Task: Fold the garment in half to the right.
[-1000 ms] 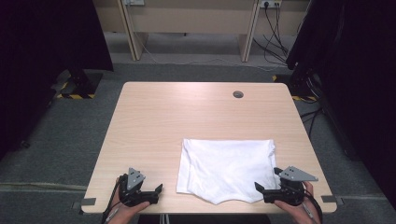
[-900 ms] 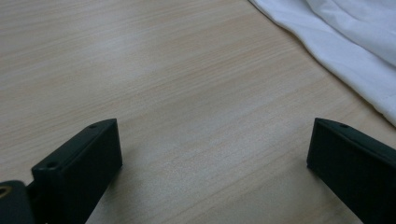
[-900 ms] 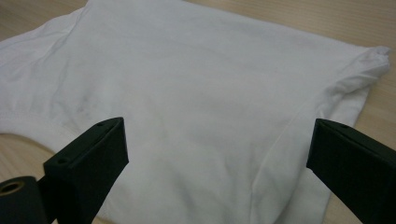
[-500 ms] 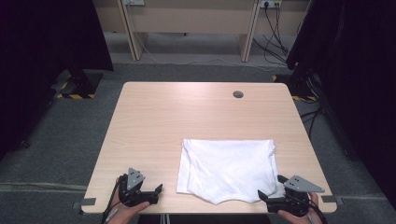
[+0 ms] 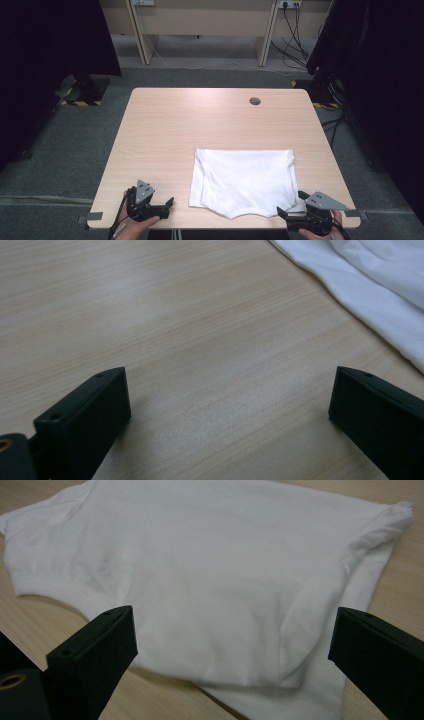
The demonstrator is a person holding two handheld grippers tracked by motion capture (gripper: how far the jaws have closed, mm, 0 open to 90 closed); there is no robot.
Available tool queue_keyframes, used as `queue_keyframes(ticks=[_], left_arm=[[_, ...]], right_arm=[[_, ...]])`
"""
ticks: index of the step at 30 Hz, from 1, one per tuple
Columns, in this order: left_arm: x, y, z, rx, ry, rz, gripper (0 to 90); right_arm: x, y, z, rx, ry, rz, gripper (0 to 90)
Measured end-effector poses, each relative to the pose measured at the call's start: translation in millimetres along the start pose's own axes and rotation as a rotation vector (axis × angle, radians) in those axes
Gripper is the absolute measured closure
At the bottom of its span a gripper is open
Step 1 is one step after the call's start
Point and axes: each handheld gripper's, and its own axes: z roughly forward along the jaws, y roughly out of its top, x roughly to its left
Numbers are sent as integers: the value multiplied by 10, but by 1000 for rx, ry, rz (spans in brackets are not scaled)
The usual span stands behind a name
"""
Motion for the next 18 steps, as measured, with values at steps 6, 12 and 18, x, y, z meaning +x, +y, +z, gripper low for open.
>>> queue_keyframes(ticks=[6,12,18], left_arm=[[-1,0,0,-1,1,-1,20],[-3,2,-3,3,3,-2,21],[-9,7,-20,15,2,-4,26]], right_arm=[[-9,6,-8,-4,1,-1,53],[-12,21,6,0,2,-6,53],[6,50,32,5,2,-20,53]])
